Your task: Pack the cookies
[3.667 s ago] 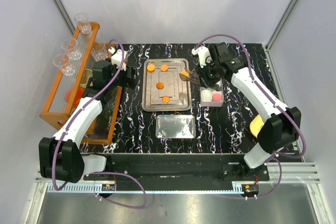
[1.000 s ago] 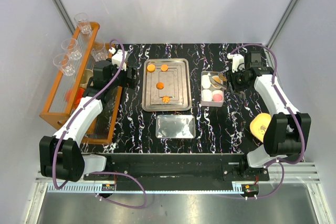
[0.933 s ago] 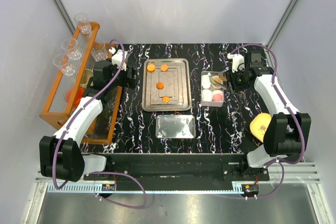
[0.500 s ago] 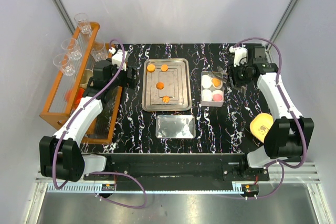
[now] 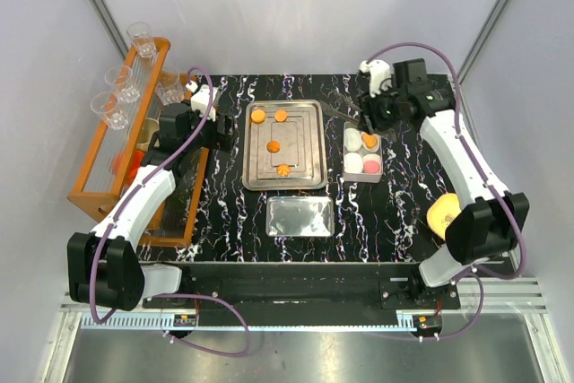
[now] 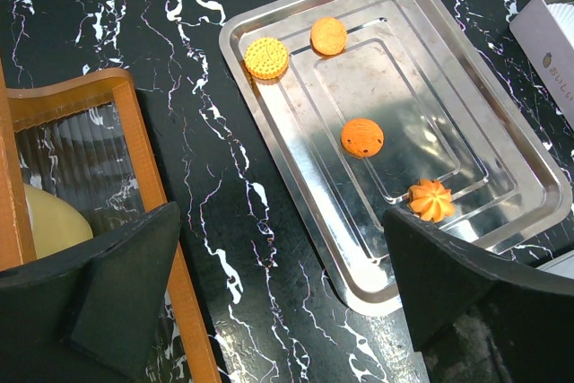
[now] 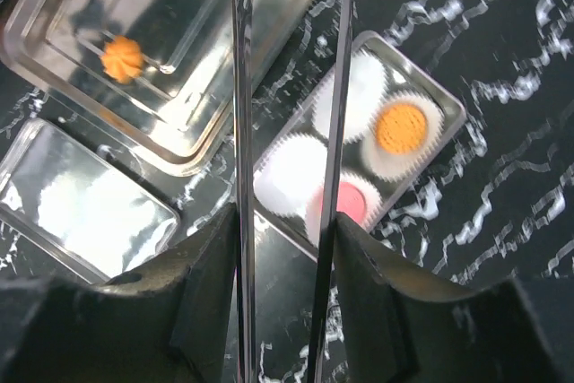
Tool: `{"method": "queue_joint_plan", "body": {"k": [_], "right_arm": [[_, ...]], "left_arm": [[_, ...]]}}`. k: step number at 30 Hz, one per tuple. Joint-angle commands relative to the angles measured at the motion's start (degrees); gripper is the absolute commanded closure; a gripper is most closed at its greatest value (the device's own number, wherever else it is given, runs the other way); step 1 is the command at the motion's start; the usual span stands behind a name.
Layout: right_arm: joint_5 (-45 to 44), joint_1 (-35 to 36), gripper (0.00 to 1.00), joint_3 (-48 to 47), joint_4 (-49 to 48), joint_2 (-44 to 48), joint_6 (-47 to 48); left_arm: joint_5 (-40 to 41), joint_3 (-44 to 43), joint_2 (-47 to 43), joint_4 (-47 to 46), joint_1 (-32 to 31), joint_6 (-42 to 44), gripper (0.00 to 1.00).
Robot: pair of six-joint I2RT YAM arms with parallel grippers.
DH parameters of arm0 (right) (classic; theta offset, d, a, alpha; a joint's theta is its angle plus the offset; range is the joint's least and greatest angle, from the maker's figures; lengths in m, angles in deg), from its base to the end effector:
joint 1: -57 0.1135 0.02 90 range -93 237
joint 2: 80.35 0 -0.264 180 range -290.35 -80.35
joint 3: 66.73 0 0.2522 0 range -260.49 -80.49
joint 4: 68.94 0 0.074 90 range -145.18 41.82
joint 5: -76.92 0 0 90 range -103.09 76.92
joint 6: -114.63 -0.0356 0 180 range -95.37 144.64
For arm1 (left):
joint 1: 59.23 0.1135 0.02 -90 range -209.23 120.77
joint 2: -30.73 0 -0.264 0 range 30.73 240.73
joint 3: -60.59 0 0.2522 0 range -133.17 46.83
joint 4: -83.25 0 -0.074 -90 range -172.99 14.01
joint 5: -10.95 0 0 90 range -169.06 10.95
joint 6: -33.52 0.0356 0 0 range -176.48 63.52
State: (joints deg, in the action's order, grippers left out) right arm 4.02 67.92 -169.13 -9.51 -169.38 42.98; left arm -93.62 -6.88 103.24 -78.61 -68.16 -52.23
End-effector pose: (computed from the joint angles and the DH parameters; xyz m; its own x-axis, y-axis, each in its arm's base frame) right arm 0.3278 0.0739 0.3580 -0.5510 -0.4128 -0.7253 -0.5846 0.8111 -0.0175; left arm 0.2867 -0.0541 0.3004 -0.3597 0.1291 -0.9241 0.4065 0.9132 -0.0306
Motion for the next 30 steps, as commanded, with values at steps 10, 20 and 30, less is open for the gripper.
{"method": "queue_joint_plan", "body": {"k": [10, 20, 30], "right_arm": [[-3.0, 13.7, 0.49, -18.6, -4.4, -19.2, -1.1], [0.5, 16.2, 0.48, -29.8, -5.6, -33.1, -1.7], [3.7, 17.2, 0.48, -37.7, -5.2, -41.6, -1.7]], "left_arm": [[0.1, -0.4, 0.4, -2.0, -0.2, 0.3, 0.01], [1.5, -0.5, 1.0, -2.0, -0.2, 1.0, 0.01], [2.8, -0.7, 2.3, -1.7, -0.2, 1.6, 0.01]]}}
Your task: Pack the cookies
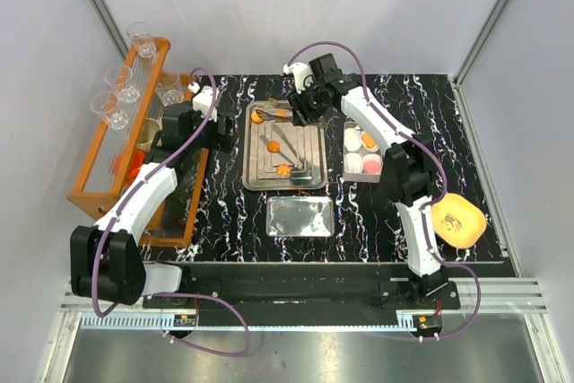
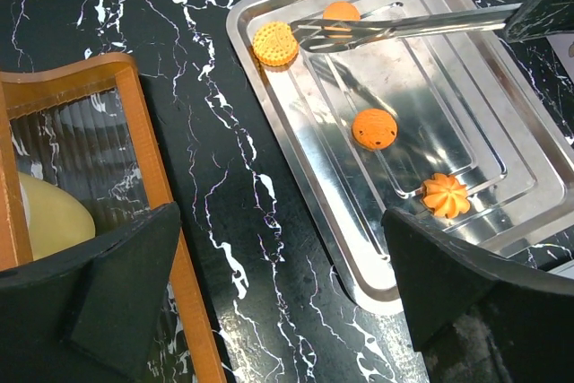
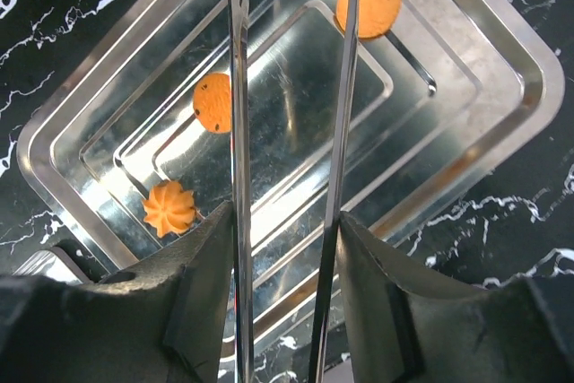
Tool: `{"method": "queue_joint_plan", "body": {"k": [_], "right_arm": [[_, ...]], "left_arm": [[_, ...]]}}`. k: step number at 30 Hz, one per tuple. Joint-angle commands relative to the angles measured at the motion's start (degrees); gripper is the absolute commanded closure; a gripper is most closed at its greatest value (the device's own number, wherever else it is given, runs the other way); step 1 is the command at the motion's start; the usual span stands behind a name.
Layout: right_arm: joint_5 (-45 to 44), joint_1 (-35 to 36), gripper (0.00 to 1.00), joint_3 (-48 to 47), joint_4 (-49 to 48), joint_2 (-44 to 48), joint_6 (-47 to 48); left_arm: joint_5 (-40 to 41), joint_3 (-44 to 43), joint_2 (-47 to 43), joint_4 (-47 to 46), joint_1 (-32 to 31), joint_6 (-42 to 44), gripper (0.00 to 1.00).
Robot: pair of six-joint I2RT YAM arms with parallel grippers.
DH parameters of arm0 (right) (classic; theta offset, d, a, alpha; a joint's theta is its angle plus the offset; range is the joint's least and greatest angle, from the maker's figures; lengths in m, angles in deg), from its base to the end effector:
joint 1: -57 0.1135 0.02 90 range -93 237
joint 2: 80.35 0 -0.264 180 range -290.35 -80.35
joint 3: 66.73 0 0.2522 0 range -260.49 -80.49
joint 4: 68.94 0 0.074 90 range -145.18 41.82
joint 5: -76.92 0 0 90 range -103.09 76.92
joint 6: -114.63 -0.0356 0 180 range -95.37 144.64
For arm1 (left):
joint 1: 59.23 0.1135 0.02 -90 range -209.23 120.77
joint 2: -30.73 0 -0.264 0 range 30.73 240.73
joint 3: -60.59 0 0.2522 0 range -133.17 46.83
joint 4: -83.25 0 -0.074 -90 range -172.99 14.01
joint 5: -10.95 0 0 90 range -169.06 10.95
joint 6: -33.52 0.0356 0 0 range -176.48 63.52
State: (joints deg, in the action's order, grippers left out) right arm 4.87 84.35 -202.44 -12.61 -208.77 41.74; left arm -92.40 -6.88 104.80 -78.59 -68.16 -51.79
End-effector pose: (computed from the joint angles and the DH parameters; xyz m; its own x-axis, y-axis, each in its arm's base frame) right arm 0.4434 0.2417 0.2709 -0.4597 -0.5529 -0.6950 -0.7866 0.6168 0.0296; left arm 0.2918 -0.0542 0.2929 -0.3831 0.1407 -0.9129 0.3908 0.9202 -0.0221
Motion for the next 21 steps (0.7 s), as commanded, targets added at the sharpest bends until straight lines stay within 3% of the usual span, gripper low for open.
{"method": "queue_joint_plan", "body": {"k": [1, 21], "right_arm": [[3.1, 0.9, 0.48, -4.9, -2.2, -2.6, -0.7], [5.4, 1.0, 0.48, -11.5, -1.8, -11.0, -0.1]], "left_arm": [[1.6, -0.7, 0.8, -1.8, -0.2, 1.2, 0.01], [3.4, -1.1, 2.7, -1.8, -0.2, 2.0, 0.01]]}}
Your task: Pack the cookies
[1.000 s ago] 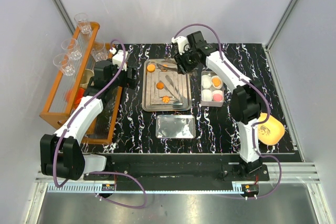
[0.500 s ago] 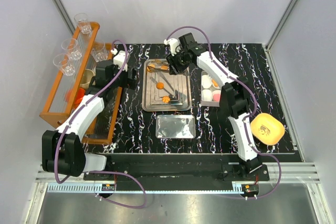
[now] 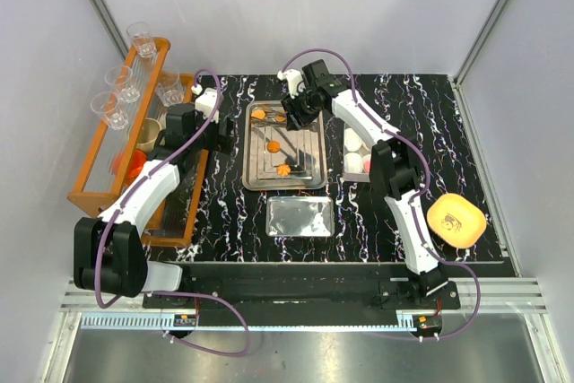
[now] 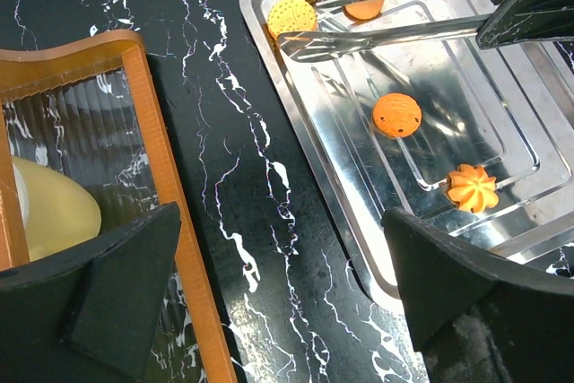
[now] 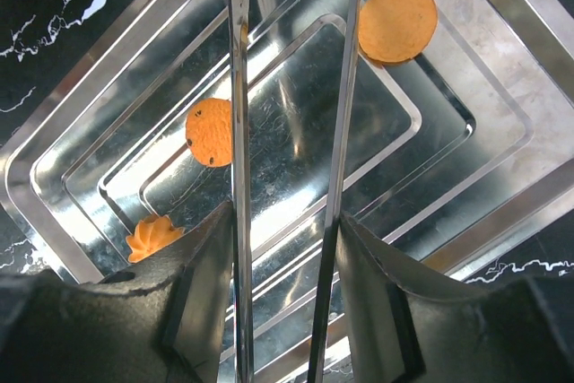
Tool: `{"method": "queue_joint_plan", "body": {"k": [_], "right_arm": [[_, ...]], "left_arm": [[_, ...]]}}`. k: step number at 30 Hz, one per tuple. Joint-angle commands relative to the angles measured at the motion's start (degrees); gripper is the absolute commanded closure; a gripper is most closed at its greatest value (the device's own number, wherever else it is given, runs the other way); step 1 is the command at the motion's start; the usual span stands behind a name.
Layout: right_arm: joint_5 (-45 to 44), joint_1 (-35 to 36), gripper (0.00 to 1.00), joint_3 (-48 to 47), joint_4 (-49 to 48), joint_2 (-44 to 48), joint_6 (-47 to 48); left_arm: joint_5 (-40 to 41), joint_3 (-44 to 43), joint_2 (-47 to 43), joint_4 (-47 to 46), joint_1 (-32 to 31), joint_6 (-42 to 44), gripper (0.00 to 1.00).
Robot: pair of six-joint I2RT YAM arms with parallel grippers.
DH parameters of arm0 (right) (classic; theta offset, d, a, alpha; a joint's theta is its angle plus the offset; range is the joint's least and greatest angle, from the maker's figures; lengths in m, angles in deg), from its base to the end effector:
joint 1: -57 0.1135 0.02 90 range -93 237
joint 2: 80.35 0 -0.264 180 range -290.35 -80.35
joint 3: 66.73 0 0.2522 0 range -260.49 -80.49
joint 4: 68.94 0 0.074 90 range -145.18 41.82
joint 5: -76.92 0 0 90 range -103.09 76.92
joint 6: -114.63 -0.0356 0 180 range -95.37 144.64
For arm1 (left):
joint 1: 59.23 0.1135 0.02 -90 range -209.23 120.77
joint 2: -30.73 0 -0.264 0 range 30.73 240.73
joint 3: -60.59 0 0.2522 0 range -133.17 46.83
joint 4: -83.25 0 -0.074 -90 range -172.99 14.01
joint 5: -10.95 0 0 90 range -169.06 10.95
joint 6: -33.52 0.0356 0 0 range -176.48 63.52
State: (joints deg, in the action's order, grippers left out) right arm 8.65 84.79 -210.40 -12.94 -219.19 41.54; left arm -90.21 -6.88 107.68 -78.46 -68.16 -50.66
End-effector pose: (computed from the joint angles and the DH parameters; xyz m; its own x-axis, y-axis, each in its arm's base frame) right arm 0.4691 0.2621 0.2251 -0.4737 -0.5551 -0.6838 -0.8113 0.5771 0.0936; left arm 0.3008 -0.0542 0.2784 -0.4253 0.1675 -0.8894 0.3665 0.9304 0.0000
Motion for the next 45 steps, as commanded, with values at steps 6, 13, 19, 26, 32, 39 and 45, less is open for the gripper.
{"method": "queue_joint_plan", "body": {"k": [6, 13, 19, 26, 32, 39, 45], "right_arm": [[1.6, 0.6, 0.48, -5.1, -0.8, -2.1, 0.3], [1.4, 0.6, 0.48, -6.5, -0.2, -3.9, 0.7], [1.3, 0.6, 0.50, -7.0, -0.1, -4.2, 0.7], [0.7, 0.6, 0.54, -7.0, -0.1, -4.5, 0.8], [0.0, 0.6, 0.67, -7.3, -0.1, -5.0, 0.9], [-0.2, 0.6, 0.81, -7.2, 0.2, -3.8, 0.8], [-0.6, 0.5, 0.87, -6.9, 0.7, -1.3, 0.3]], "left_arm": [[1.5, -1.0, -0.1, -1.7, -0.2, 1.0, 0.01], [1.5, -1.0, 0.3, -1.6, -0.2, 1.1, 0.01], [1.5, -1.1, 0.4, -1.6, -0.2, 1.0, 0.01], [1.4, -1.1, 0.9, -1.8, -0.2, 1.0, 0.01], [1.3, -1.4, 1.2, -1.6, -0.2, 1.0, 0.01], [1.1, -1.5, 0.9, -1.3, -0.2, 0.9, 0.01], [1.1, -1.1, 0.3, -1.2, -0.2, 0.9, 0.01]]}}
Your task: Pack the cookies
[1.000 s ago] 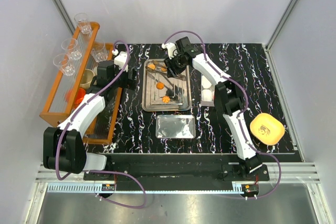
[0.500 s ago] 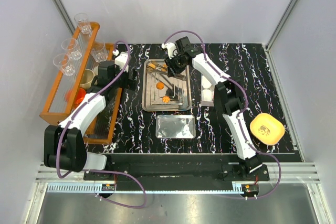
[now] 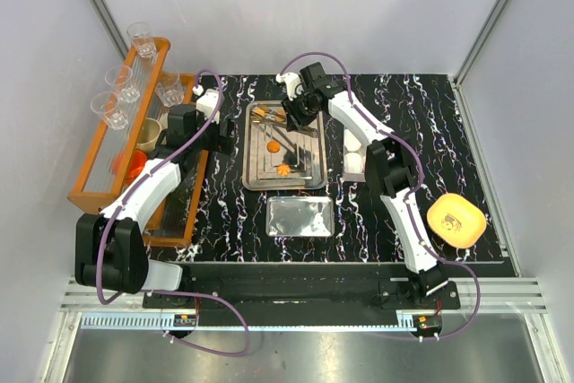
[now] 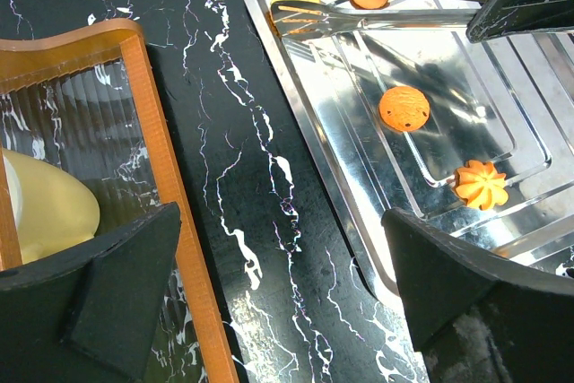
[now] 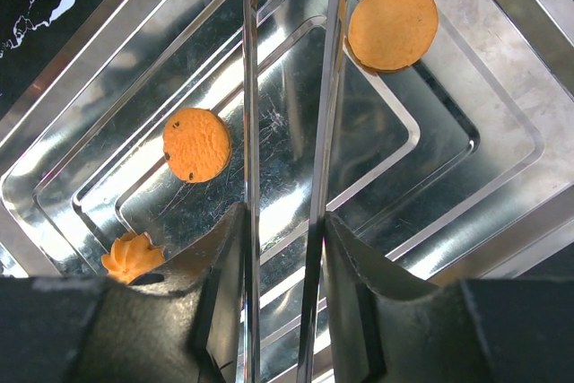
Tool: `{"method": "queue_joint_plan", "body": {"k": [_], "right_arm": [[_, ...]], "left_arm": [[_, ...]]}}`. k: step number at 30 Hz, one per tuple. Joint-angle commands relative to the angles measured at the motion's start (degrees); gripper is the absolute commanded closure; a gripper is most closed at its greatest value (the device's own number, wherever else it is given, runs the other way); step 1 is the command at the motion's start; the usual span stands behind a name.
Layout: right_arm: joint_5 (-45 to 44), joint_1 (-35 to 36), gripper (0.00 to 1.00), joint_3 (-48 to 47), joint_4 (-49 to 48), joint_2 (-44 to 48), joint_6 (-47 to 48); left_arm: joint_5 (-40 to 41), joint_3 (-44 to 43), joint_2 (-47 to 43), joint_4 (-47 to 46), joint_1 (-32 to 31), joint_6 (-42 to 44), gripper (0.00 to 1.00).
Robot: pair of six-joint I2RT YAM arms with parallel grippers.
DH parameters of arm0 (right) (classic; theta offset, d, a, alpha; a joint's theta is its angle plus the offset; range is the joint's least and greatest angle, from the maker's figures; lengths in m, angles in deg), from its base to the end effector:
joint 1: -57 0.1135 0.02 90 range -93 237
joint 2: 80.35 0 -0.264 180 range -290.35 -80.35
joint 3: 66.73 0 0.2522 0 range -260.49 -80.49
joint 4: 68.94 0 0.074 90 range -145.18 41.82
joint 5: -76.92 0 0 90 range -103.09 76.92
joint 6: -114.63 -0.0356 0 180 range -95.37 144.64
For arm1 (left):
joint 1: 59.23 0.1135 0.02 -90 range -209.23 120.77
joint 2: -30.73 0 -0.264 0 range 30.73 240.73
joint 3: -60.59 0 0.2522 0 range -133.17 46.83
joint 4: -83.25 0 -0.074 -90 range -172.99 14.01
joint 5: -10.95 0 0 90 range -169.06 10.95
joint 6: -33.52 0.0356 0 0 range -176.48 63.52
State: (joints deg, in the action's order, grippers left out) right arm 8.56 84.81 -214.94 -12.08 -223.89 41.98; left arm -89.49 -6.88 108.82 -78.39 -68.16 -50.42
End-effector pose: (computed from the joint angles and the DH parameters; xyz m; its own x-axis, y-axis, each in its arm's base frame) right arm 0.4798 0.2679 0.2063 -0.4781 -0.5655 -0.6720 -0.8132 0.5742 0.0953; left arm 0.3040 -0.0543 0.2725 -0.4433 0.1748 -0.8792 0.3581 0.9337 0.0050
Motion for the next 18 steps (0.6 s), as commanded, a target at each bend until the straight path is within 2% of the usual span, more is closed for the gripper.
{"method": "queue_joint_plan", "body": {"k": [1, 18], "right_arm": [[-0.6, 0.6, 0.88, -2.2, -0.1, 3.6, -0.1], [-2.1, 0.6, 0.92, 1.0, -0.2, 10.6, -0.6]], "left_arm": [[0.4, -1.1, -1.1, -1.3, -0.3, 0.7, 0.01], [0.1, -1.0, -2.1, -1.1, -0.2, 0.5, 0.01]]}}
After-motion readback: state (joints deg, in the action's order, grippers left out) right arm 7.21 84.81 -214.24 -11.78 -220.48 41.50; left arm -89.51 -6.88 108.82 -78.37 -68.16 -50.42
